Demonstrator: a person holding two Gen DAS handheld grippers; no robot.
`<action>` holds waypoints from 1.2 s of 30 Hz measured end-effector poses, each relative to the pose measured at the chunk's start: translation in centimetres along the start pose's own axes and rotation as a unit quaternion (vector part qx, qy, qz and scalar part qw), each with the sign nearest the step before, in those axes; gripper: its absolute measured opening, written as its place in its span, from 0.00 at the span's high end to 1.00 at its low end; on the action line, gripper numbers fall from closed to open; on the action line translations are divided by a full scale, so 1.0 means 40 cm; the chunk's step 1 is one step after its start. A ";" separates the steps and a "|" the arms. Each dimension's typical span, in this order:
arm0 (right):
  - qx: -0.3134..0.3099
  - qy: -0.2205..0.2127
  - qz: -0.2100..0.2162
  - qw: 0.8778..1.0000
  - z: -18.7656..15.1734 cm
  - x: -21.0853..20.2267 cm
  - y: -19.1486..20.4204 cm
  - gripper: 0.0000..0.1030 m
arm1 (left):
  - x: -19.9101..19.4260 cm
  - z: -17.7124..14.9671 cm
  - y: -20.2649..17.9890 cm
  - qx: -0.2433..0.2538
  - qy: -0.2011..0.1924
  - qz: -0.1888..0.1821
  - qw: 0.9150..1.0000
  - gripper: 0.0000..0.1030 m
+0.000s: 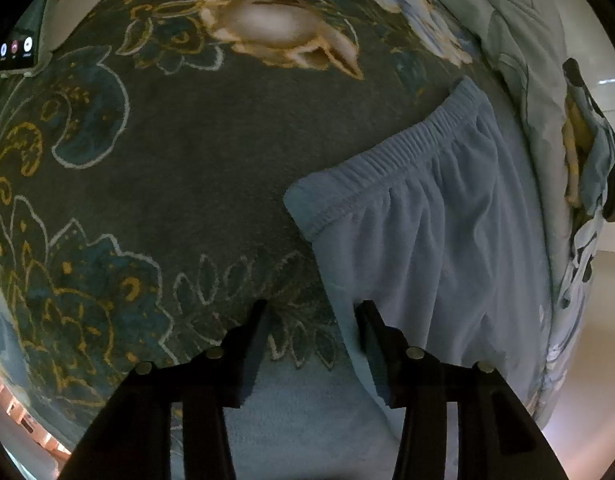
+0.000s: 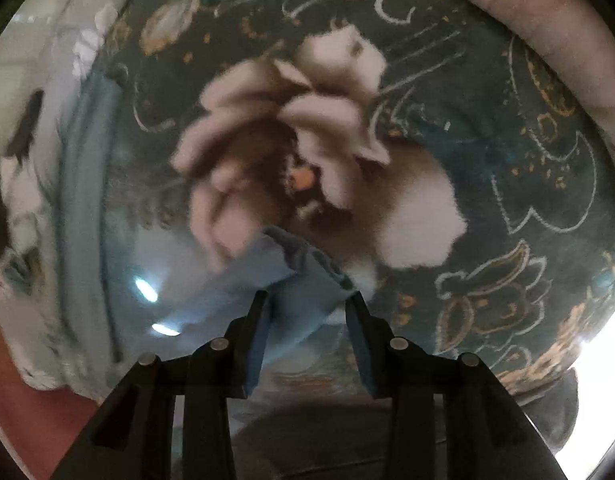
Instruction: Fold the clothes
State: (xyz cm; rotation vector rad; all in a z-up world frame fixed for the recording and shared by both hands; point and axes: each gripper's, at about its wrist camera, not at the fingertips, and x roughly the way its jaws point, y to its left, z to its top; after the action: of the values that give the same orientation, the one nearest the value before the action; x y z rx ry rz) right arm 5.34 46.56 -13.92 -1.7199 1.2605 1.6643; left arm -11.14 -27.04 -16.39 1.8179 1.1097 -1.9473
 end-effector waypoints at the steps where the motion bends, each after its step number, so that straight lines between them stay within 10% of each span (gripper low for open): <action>1: -0.009 0.002 -0.007 1.000 -0.005 0.003 0.000 0.61 | 0.000 0.000 -0.002 0.002 0.001 0.000 1.000 0.50; 8: -0.043 0.019 -0.052 0.998 -0.045 -0.016 -0.066 0.62 | -0.001 0.004 -0.002 0.011 0.004 -0.009 1.000 0.50; 24: -0.115 0.022 0.142 0.983 -0.068 0.004 0.184 0.61 | 0.006 0.018 -0.035 0.032 0.015 0.010 0.999 0.48; 36: -0.124 0.058 0.057 0.989 -0.110 0.069 0.077 0.61 | 0.005 0.031 -0.030 0.040 0.026 -0.012 0.999 0.47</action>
State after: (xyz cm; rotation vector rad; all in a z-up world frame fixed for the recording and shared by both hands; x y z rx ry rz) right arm 4.84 40.60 -14.85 -1.9477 1.2700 1.8783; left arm -12.84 -27.00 -16.25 1.9154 1.0880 -1.9959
